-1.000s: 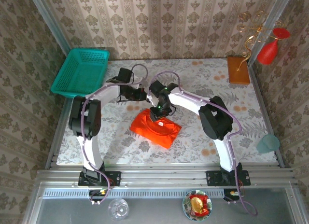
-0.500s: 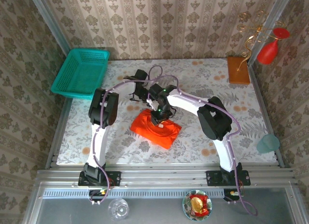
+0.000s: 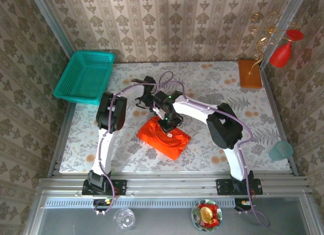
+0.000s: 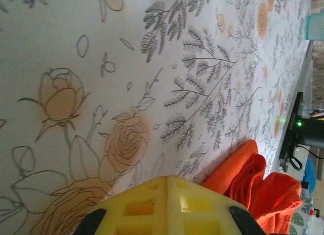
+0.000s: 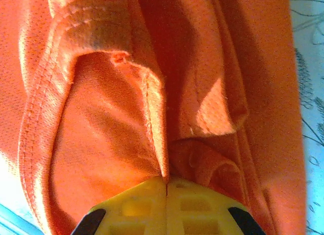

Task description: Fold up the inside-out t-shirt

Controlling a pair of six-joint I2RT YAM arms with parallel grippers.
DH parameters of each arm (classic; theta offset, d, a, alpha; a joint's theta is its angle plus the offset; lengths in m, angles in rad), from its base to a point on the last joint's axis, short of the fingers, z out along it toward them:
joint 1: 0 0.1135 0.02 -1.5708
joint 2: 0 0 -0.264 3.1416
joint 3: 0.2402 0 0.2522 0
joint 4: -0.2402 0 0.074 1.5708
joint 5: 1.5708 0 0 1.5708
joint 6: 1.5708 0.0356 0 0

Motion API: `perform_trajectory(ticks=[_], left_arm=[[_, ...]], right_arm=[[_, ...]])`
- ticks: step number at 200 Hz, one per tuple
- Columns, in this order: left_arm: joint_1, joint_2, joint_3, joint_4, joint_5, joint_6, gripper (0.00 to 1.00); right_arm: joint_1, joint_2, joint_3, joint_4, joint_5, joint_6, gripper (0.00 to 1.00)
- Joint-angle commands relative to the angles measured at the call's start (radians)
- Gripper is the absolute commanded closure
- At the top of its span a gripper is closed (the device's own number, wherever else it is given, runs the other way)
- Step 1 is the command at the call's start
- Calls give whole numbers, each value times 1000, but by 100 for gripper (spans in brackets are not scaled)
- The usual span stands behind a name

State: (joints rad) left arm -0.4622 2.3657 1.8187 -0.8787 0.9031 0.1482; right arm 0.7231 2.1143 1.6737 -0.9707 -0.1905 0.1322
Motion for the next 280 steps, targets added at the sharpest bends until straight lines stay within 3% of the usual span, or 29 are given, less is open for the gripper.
perform_trajectory(ticks=[1, 54, 102, 137, 170, 192, 220, 230, 256, 280], left_arm=[[-33, 49, -1, -150, 3, 111, 100], [-44, 56, -26, -154, -6, 123, 100], [-4, 34, -28, -89, -12, 60, 100], [-1, 46, 6, -143, -37, 85, 100], [-1, 41, -11, -120, -71, 62, 100], [48, 5, -37, -60, -109, 14, 100], [90, -61, -52, 9, -153, -58, 95], [108, -87, -55, 27, -168, -82, 88], [146, -172, -92, 80, -179, -134, 84], [170, -267, -152, 108, -203, -161, 82]], right_arm=[[-22, -102, 51, 57, 124, 2, 100], [-21, -112, 25, 88, 228, -11, 100], [-8, -159, -49, 149, 164, -43, 100], [4, -192, -93, 187, 246, -58, 100], [4, -142, -115, 209, 286, -76, 100], [6, -113, -138, 213, 287, -66, 100], [8, -123, -195, 257, 321, -44, 92], [8, -129, -207, 267, 332, -37, 86], [8, -166, -227, 288, 370, -15, 67], [8, -233, -236, 282, 397, 26, 60]])
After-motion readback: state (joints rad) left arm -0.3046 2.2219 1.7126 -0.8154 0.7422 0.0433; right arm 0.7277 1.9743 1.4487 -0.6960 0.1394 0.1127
